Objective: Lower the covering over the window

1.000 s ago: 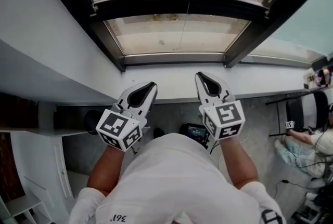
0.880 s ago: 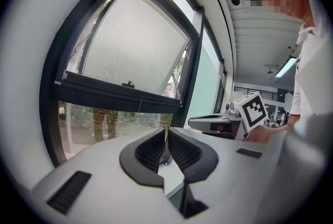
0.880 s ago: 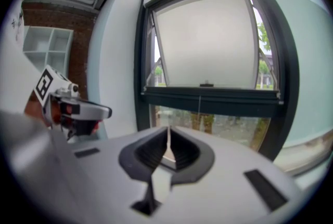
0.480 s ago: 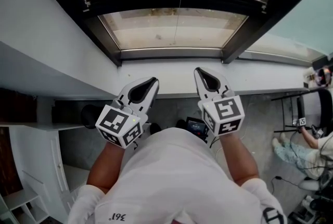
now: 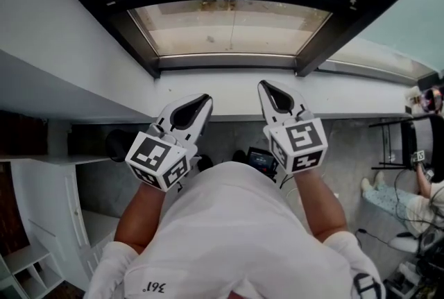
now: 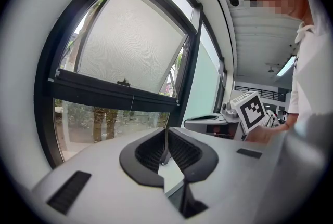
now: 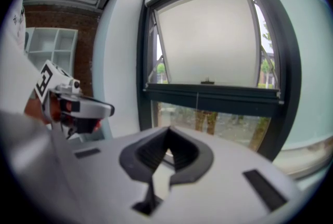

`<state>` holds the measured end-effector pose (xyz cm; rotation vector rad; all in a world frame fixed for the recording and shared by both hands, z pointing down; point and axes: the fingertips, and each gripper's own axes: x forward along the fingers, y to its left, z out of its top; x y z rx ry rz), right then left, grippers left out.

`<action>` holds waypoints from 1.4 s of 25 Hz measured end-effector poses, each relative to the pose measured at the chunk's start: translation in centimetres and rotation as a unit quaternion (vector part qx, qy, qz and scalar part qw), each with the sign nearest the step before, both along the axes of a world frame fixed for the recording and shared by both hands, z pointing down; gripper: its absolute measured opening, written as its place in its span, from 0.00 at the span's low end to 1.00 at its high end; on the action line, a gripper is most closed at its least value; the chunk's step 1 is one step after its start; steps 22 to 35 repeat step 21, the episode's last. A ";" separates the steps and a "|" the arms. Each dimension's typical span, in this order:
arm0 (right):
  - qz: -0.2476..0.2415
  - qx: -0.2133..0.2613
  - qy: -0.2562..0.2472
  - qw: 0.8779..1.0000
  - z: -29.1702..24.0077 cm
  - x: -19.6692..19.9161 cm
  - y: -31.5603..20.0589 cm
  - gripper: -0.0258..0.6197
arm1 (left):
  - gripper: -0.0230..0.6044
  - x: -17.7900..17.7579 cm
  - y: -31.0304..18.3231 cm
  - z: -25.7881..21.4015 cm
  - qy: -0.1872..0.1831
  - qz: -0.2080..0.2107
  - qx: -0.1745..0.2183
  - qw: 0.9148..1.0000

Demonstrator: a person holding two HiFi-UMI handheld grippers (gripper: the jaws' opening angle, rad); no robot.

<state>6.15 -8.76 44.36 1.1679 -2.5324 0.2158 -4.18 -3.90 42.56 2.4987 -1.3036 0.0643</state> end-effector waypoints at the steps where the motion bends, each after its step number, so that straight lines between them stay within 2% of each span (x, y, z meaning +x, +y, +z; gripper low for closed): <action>1: -0.001 0.001 0.001 1.000 -0.1 0.0 0.0 0.07 | 0.10 0.0 0.0 -0.1 0.000 -0.001 0.001 1.000; 35: 0.008 0.007 0.007 1.000 0.0 1.2 0.4 0.07 | 0.10 1.2 0.6 0.2 -0.004 0.008 0.001 1.000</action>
